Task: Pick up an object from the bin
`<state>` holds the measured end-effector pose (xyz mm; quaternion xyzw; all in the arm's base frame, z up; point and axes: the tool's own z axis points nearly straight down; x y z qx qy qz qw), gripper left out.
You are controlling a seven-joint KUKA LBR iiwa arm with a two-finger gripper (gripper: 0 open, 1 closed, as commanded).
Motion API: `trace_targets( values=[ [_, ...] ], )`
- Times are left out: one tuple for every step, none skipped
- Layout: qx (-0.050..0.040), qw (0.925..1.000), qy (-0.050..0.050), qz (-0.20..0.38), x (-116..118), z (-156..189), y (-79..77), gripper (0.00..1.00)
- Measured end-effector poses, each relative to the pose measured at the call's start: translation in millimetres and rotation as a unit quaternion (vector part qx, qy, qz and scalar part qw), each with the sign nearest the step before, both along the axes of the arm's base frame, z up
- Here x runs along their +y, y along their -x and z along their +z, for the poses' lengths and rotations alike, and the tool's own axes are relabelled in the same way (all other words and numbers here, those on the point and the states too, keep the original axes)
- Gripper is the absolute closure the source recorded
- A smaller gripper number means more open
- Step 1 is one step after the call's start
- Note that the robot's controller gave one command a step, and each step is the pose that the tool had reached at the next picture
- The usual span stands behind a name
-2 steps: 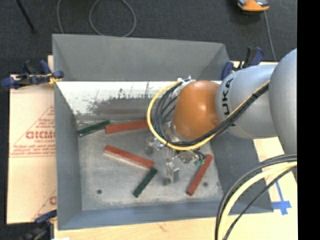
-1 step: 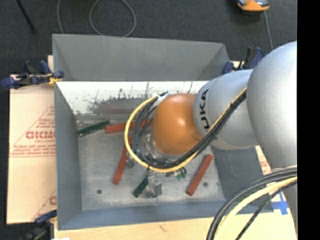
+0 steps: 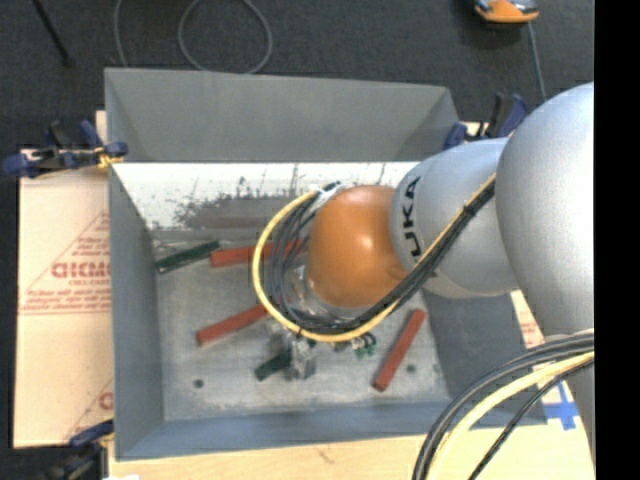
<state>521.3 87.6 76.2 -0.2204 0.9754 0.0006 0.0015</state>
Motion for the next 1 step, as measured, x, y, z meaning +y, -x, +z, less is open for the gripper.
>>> trace_targets(
  values=[
    [-0.0029,0.9998,0.001,0.019,-33.0,135.4,45.1,1.0]
  ],
)
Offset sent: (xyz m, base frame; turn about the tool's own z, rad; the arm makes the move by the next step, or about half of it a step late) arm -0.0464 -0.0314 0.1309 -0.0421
